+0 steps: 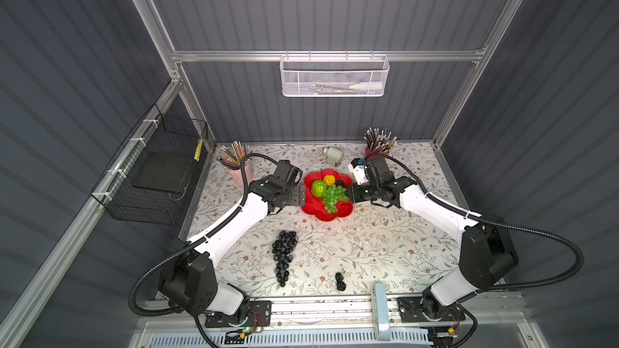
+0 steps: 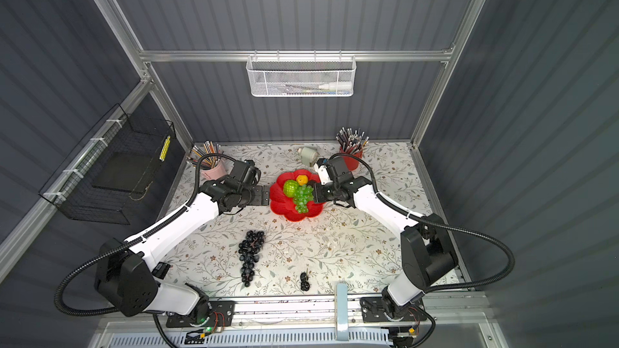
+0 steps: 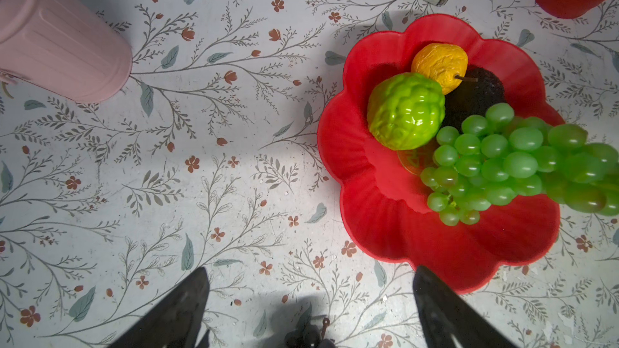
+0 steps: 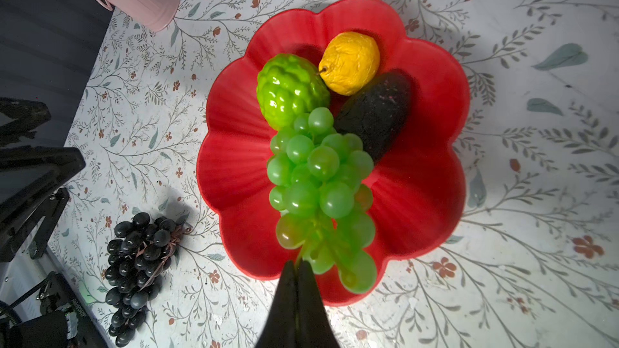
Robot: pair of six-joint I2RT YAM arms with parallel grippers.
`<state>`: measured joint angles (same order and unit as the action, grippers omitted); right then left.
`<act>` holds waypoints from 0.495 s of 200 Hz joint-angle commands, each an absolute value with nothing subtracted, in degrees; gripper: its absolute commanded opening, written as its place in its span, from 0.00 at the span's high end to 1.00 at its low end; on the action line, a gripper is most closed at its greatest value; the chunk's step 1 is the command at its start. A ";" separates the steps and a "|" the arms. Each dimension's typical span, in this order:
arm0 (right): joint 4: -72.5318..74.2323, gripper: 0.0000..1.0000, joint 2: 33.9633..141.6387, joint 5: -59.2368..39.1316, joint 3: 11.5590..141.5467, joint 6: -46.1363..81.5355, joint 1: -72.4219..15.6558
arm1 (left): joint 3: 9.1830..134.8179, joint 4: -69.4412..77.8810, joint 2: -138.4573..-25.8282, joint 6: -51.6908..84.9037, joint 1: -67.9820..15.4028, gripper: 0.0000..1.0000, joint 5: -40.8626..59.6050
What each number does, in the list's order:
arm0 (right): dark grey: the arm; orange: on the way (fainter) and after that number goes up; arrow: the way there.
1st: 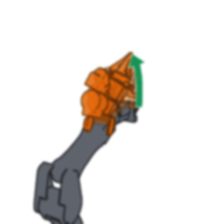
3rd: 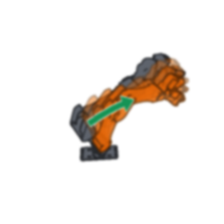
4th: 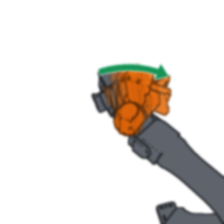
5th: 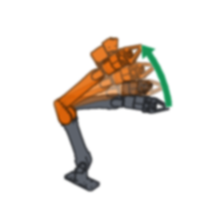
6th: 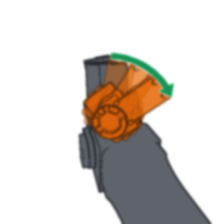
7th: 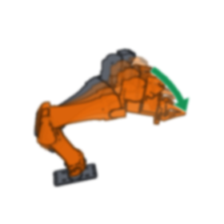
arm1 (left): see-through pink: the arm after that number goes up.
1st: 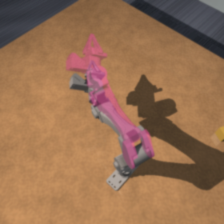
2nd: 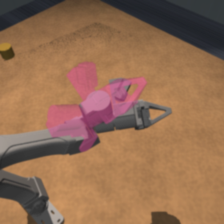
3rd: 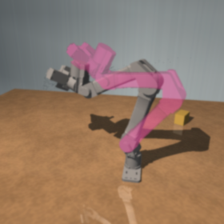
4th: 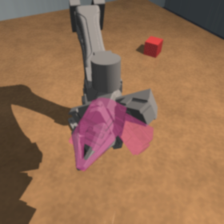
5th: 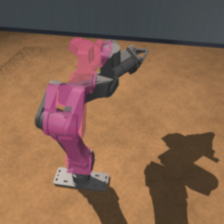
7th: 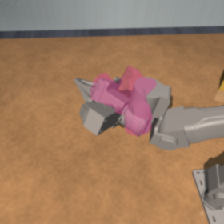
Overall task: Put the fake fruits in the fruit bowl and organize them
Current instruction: 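Lower the green grapes into the bowl beside the green fruit with the right gripper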
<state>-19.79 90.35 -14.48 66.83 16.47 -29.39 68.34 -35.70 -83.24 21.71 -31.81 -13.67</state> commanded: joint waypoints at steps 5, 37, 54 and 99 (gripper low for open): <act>-21.39 1.00 89.70 -11.82 66.86 14.20 -28.96 | 69.96 -36.15 -84.20 22.89 -31.65 0.05 -12.57; -23.38 1.00 88.45 -11.51 65.94 14.06 -28.83 | 70.09 -36.44 -84.30 22.87 -31.64 0.05 -12.39; -22.90 1.00 87.16 -12.60 64.97 13.95 -28.86 | 69.79 -35.88 -84.45 22.77 -31.64 0.05 -12.31; -29.09 1.00 87.04 -16.27 69.67 13.27 -29.19 | 69.97 -35.53 -84.99 22.67 -31.64 0.05 -11.85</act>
<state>-24.71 87.85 -13.23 66.13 14.35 -29.02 68.45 -35.68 -84.27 21.91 -31.81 -12.62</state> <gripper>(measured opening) 0.045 0.951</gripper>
